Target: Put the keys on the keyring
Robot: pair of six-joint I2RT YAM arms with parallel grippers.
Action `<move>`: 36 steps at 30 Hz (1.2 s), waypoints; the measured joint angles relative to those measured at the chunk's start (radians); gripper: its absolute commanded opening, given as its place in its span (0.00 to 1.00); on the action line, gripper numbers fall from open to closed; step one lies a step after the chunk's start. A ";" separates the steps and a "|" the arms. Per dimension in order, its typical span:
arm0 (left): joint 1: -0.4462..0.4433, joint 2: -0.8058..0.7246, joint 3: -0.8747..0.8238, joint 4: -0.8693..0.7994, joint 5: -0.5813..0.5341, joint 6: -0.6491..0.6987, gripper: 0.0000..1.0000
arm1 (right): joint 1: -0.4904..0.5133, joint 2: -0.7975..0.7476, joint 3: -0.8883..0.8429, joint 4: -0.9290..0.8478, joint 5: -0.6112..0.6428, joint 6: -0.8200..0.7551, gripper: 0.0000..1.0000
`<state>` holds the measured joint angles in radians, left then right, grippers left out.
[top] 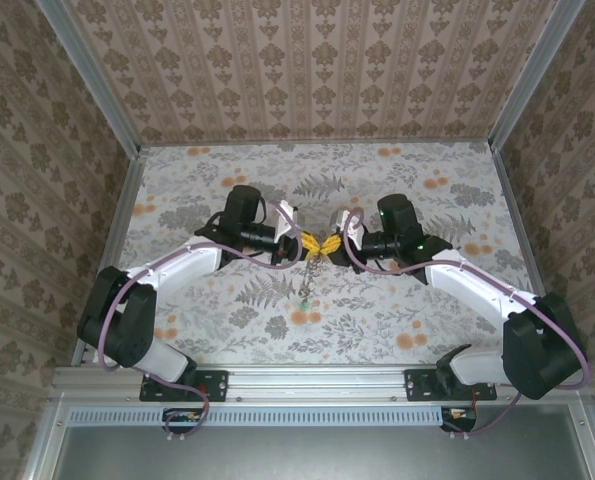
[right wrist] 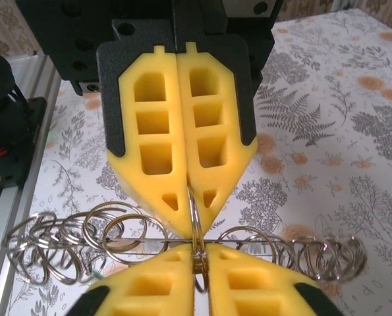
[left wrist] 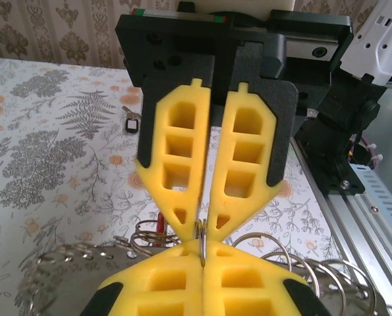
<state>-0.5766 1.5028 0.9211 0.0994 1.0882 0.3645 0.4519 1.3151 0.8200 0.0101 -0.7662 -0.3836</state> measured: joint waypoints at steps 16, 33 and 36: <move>-0.014 0.000 0.061 -0.221 -0.101 0.151 0.15 | 0.006 -0.001 0.069 -0.153 0.027 -0.043 0.01; -0.045 0.001 0.086 -0.307 -0.193 0.211 0.00 | 0.090 0.023 0.191 -0.362 0.219 -0.166 0.09; -0.042 0.000 0.059 -0.255 -0.182 0.182 0.00 | 0.084 0.021 0.159 -0.314 0.212 -0.159 0.12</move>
<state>-0.6182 1.5032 0.9798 -0.1558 0.9058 0.5468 0.5362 1.3357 0.9794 -0.3035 -0.5541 -0.5426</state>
